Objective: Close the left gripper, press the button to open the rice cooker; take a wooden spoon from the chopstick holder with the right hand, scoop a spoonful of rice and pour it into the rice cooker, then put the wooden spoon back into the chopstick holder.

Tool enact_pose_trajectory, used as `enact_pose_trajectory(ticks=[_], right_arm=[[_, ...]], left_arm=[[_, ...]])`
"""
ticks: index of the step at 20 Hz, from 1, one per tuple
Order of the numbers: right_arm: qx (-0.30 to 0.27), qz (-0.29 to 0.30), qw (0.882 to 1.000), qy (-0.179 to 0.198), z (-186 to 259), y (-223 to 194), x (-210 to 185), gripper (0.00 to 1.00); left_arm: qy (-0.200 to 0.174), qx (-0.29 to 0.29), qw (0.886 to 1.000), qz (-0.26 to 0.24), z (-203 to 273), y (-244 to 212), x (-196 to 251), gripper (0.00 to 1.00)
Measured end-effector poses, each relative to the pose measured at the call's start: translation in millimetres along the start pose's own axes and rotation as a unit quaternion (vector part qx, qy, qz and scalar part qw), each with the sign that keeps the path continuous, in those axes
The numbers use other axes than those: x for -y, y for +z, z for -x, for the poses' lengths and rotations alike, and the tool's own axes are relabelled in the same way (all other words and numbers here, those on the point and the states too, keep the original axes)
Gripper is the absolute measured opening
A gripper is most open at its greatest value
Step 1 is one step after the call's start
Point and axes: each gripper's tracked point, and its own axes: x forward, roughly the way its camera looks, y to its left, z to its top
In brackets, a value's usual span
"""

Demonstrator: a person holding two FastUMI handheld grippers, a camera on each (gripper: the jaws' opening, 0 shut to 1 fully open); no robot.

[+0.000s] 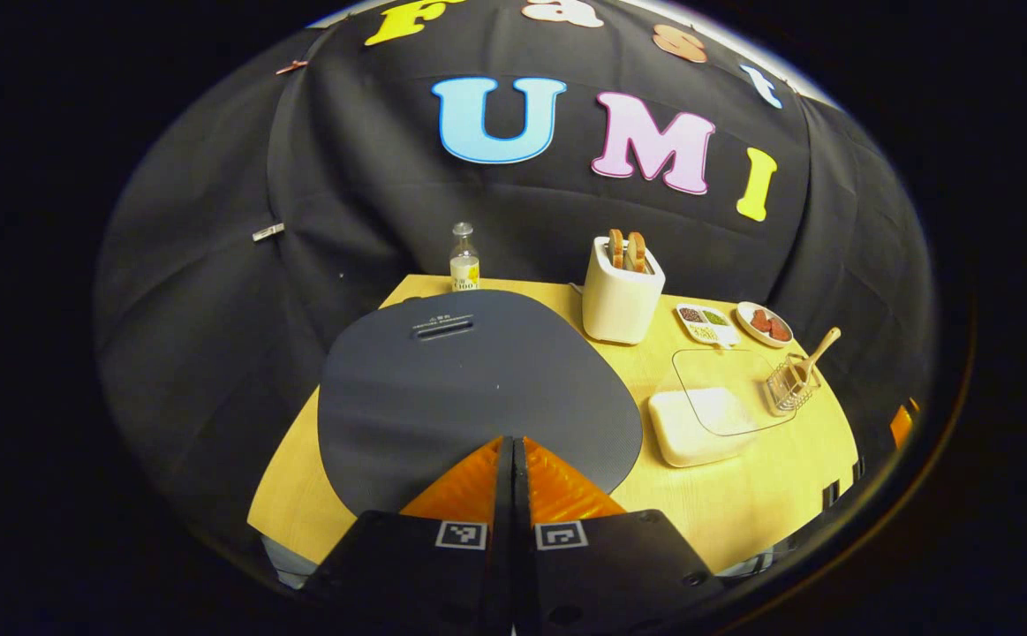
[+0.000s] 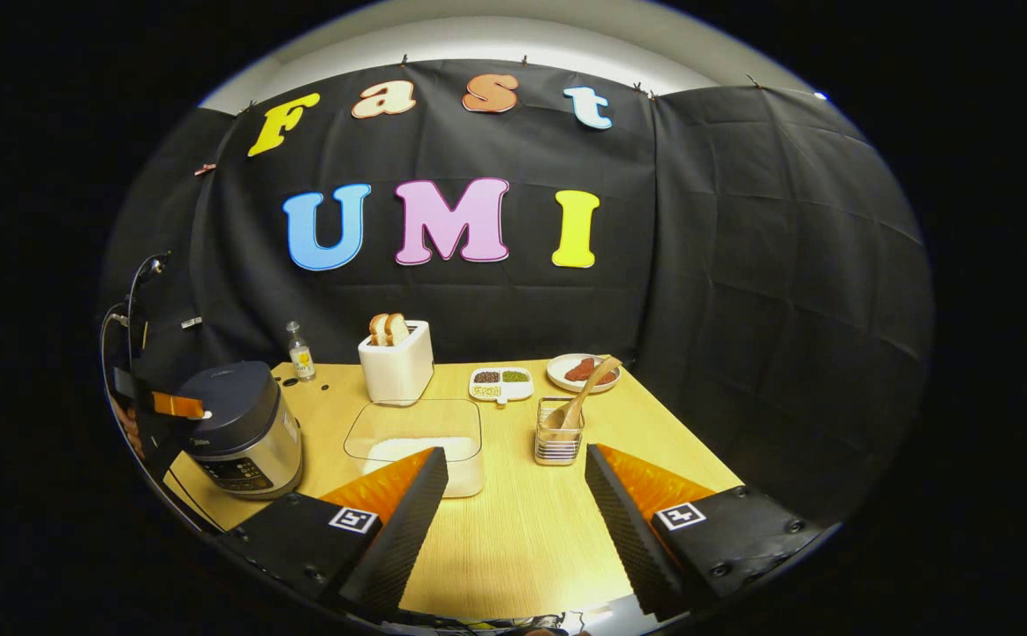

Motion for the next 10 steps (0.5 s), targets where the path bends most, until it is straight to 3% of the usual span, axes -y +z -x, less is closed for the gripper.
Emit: enact_pose_trajectory(ticks=[3, 5, 7, 10], right_arm=[[-0.002, -0.008, 1.0, 0.001, -9, 6, 8, 0.98], [0.002, -0.014, 1.0, 0.002, -22, 14, 14, 0.98], [0.004, -0.013, 1.0, 0.005, -34, 20, 20, 0.98], [0.002, -0.01, 1.0, 0.014, -54, 25, 30, 0.98]], left_arm=[[0.0, 0.009, 1.0, 0.008, 3, 4, 0, 0.06], [0.019, 0.022, 0.999, 0.02, 9, 12, -1, 0.06], [0.043, 0.071, 0.996, 0.024, 30, 42, -1, 0.06], [0.089, 0.168, 0.981, 0.027, 69, 100, -3, 0.06]])
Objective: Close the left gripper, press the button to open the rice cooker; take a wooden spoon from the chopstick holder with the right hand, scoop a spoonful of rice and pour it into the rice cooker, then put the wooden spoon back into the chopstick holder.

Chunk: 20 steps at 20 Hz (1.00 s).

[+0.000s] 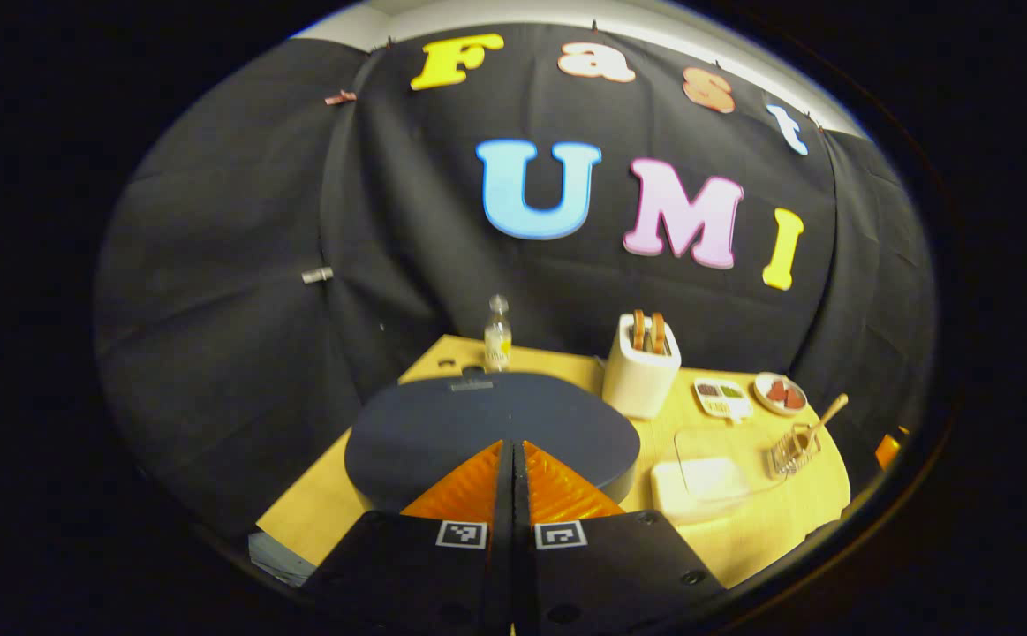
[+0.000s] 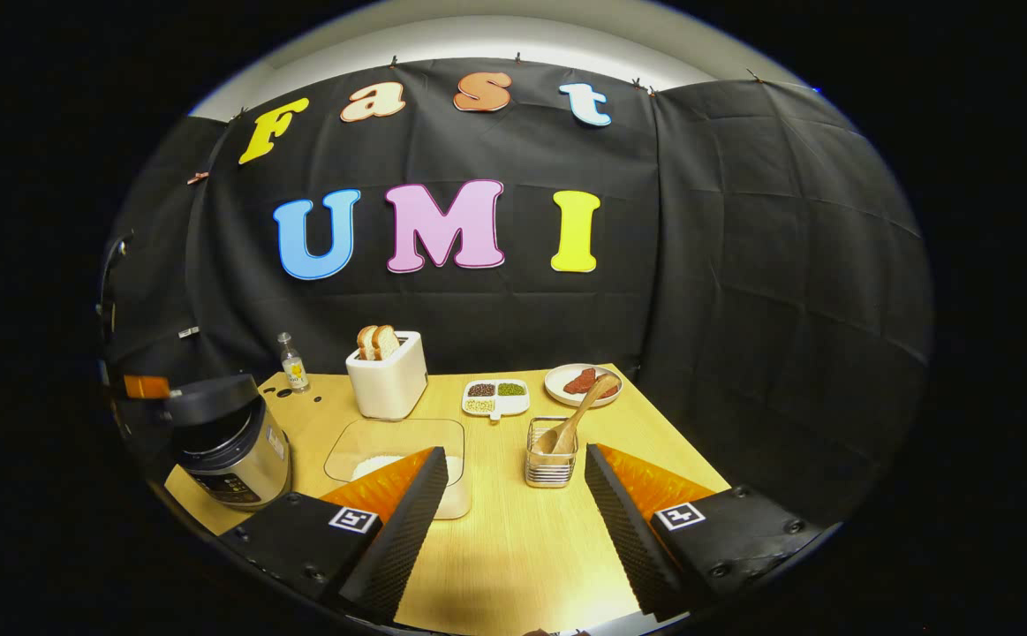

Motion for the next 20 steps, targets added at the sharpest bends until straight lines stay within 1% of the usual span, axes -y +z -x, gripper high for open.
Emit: enact_pose_trajectory(ticks=[2, 3, 4, 5, 6, 7, 8, 10, 11, 12, 13, 14, 15, 17, 18, 20], right_arm=[[0.001, -0.013, 1.0, 0.006, -18, 8, 7, 0.98], [0.001, -0.017, 1.0, 0.007, -27, 11, 11, 0.98], [0.001, -0.017, 1.0, 0.006, -38, 14, 14, 0.98], [0.009, -0.018, 1.0, 0.008, -45, 20, 19, 0.98], [0.018, -0.02, 1.0, 0.01, -55, 27, 22, 0.98], [0.02, -0.021, 0.999, 0.012, -64, 30, 25, 0.98], [0.021, -0.022, 0.999, 0.014, -73, 31, 29, 0.98], [0.021, -0.029, 0.999, 0.012, -93, 31, 41, 0.98], [0.018, -0.038, 0.999, 0.01, -102, 31, 48, 0.98], [0.015, -0.049, 0.999, 0.007, -112, 29, 54, 0.98], [0.01, -0.061, 0.998, 0.003, -123, 26, 61, 0.98], [0.002, -0.075, 0.997, -0.003, -134, 24, 68, 0.98], [-0.003, -0.087, 0.996, -0.002, -142, 21, 71, 0.98], [-0.011, -0.096, 0.995, -0.013, -162, 14, 87, 0.98], [-0.017, -0.1, 0.995, -0.013, -171, 9, 91, 0.98], [-0.037, -0.117, 0.992, -0.012, -189, -4, 98, 0.98]], left_arm=[[0.03, 0.05, 0.998, 0.009, 14, 37, -4, 0.06], [0.037, 0.063, 0.997, 0.016, 15, 41, 0, 0.05], [0.039, 0.065, 0.997, 0.019, 21, 44, 4, 0.06], [0.036, 0.06, 0.997, 0.023, 21, 37, 10, 0.07], [0.037, 0.048, 0.998, 0.029, 23, 30, 15, 0.04], [0.038, 0.036, 0.998, 0.036, 24, 23, 18, 0.07], [0.044, 0.027, 0.998, 0.04, 26, 16, 18, 0.07], [0.073, 0.014, 0.997, 0.037, 33, 6, 11, 0.11], [0.084, 0.011, 0.996, 0.036, 37, 4, 9, 0.17], [0.088, 0.011, 0.995, 0.038, 42, 4, 10, 0.19], [0.086, 0.01, 0.995, 0.042, 47, 3, 16, 0.31], [0.081, 0.008, 0.996, 0.047, 50, 2, 23, 0.47], [0.086, 0.005, 0.995, 0.054, 55, -3, 25, 0.64], [0.092, -0.007, 0.993, 0.08, 58, -15, 35, 0.98], [0.097, -0.014, 0.991, 0.092, 59, -24, 41, 0.96], [0.101, -0.032, 0.988, 0.114, 61, -42, 59, 0.95]])
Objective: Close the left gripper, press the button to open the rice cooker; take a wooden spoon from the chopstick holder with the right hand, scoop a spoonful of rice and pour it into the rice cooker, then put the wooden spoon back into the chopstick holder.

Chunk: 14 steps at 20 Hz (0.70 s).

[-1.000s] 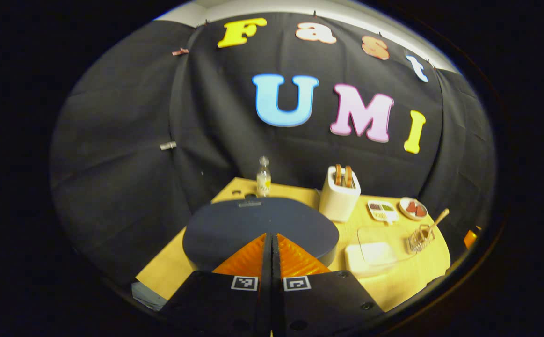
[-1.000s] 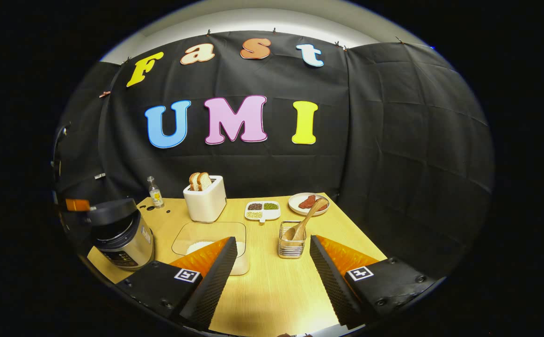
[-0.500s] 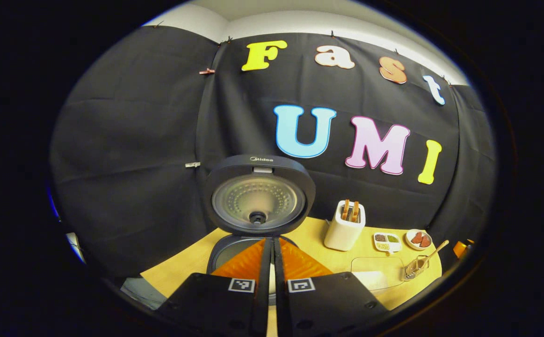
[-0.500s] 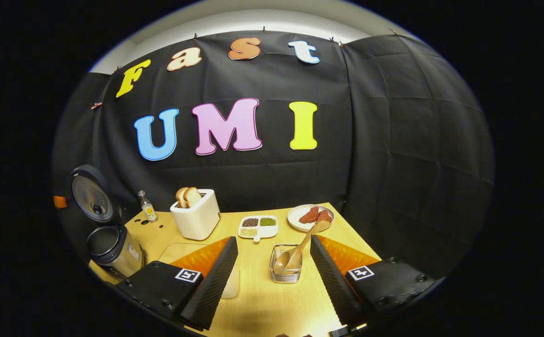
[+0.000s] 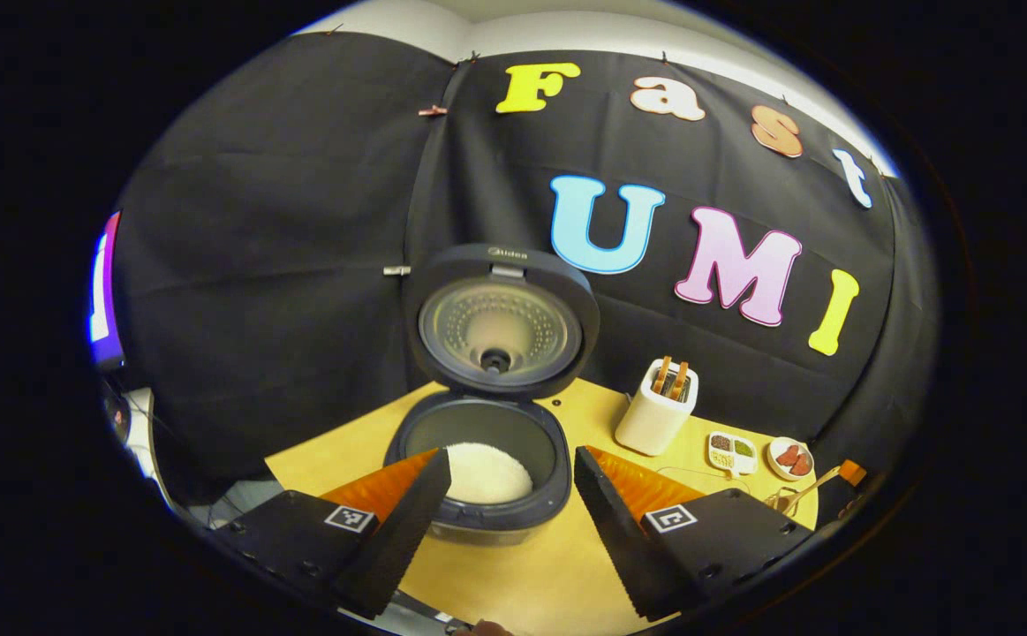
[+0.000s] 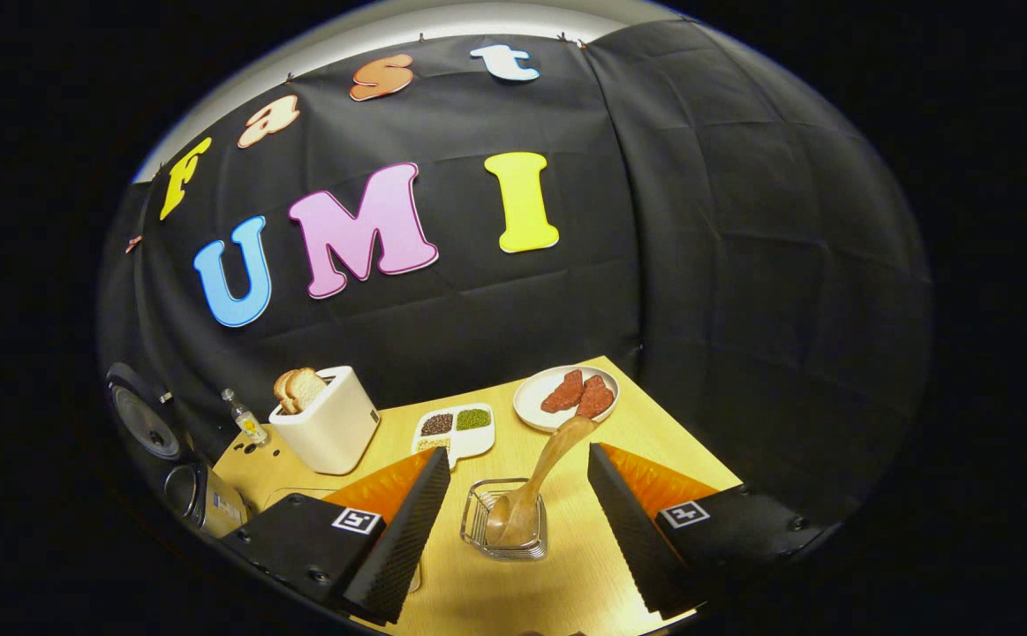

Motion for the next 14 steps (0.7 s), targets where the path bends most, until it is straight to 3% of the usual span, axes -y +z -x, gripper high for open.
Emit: enact_pose_trajectory(ticks=[6, 14], right_arm=[[-0.069, -0.066, 0.995, -0.029, -60, -33, 21, 0.98], [-0.101, -0.131, 0.986, -0.035, -109, -54, 21, 0.95]], left_arm=[[0.019, -0.047, 0.999, 0.005, 13, -52, 21, 0.95], [0.017, -0.072, 0.997, -0.032, 18, -77, 46, 0.96]])
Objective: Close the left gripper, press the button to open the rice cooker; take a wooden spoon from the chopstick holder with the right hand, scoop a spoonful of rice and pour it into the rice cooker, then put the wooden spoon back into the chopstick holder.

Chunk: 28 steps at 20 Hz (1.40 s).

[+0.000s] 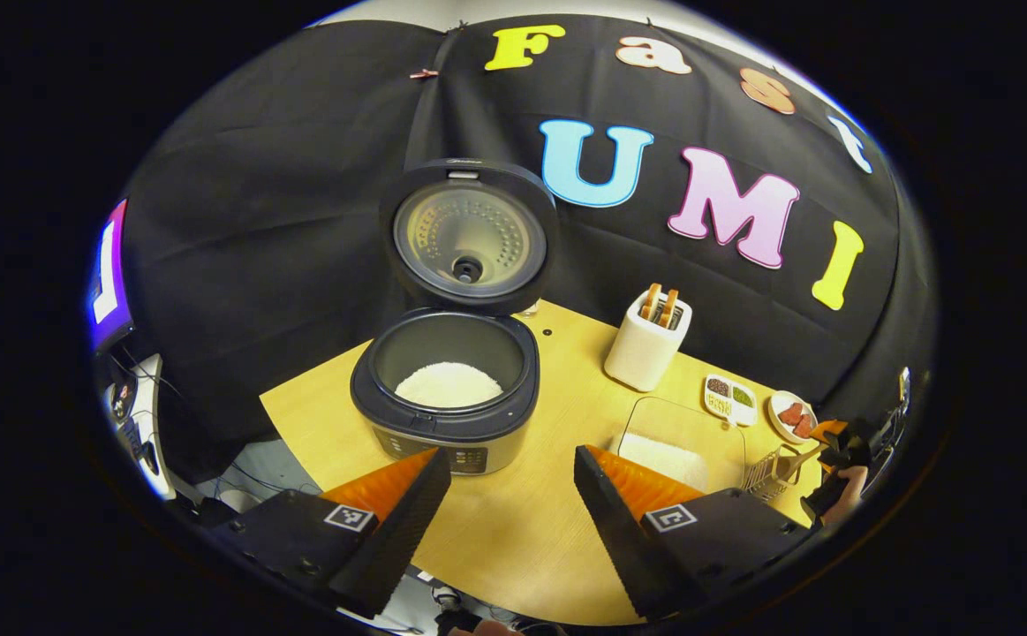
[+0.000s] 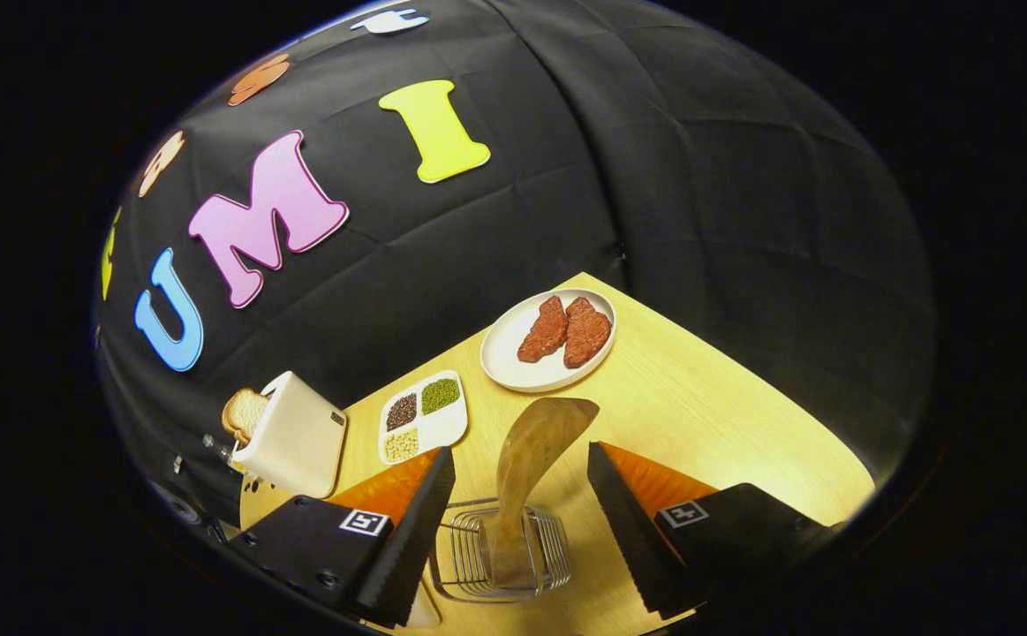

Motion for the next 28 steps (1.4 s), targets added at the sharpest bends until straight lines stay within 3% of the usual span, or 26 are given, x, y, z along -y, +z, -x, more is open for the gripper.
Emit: enact_pose_trajectory(ticks=[2, 3, 5, 8, 12, 13, 17, 20, 23, 28], right_arm=[[-0.002, -0.016, 1.0, -0.002, -7, 1, 1, 0.83], [0.0, -0.024, 1.0, -0.002, -11, 2, 1, 0.53], [0.003, -0.036, 0.999, -0.001, -10, 7, -2, 0.26], [-0.014, -0.054, 0.998, 0.002, -13, 2, -5, 0.27], [-0.011, -0.044, 0.999, 0.024, 3, 9, -19, 0.15], [-0.007, -0.042, 0.999, 0.033, 7, 14, -25, 0.21], [0.039, -0.022, 0.998, 0.051, 37, 47, -46, 0.21], [0.083, -0.005, 0.994, 0.068, 62, 71, -67, 0.2], [0.103, 0.013, 0.99, 0.091, 86, 82, -97, 0.2], [0.091, 0.039, 0.984, 0.147, 118, 54, -161, 0.2]], left_arm=[[0.004, 0.001, 1.0, -0.012, -1, -2, 3, 0.96], [0.003, 0.002, 1.0, -0.016, 0, -2, 6, 0.95], [-0.003, 0.0, 1.0, -0.018, 0, -6, 13, 0.96], [-0.026, -0.002, 0.999, -0.019, 3, -11, 31, 0.96], [-0.048, -0.002, 0.998, -0.039, 6, -16, 44, 0.96], [-0.053, 0.0, 0.998, -0.045, 6, -14, 45, 0.96], [-0.068, 0.01, 0.996, -0.048, 3, -8, 41, 0.96], [-0.078, 0.014, 0.996, -0.045, 3, -3, 30, 0.96], [-0.087, 0.029, 0.993, -0.08, 3, 1, 18, 0.96], [-0.11, 0.017, 0.992, -0.056, -2, -6, -1, 0.96]])
